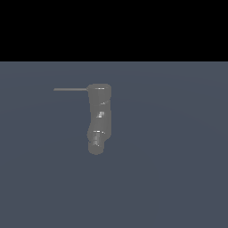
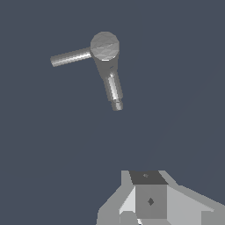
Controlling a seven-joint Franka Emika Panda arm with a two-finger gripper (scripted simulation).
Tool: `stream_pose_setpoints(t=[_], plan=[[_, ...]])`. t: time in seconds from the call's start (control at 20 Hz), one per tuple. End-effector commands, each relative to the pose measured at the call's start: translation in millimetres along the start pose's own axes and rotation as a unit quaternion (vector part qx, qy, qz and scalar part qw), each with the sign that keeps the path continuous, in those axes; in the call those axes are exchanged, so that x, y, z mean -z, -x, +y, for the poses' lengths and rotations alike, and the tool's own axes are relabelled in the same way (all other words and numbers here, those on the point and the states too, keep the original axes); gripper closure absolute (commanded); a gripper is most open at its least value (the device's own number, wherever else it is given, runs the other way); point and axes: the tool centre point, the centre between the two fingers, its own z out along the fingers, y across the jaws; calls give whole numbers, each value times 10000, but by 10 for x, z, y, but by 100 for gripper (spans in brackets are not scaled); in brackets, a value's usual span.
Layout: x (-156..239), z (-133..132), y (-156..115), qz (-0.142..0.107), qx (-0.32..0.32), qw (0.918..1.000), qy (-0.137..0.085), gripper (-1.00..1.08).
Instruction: Turn on the faucet by rotating a designated handle.
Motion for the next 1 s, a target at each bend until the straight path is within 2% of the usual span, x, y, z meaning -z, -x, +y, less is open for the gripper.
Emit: stream_pose_setpoints(t=[0.0, 0.45, 0.95], plan=[[-97, -118, -26, 0, -262, 9997, -2, 108], [-440, -531, -183, 2, -1190, 9929, -9, 108], [-819, -951, -449, 3, -2201, 9755, -22, 108]])
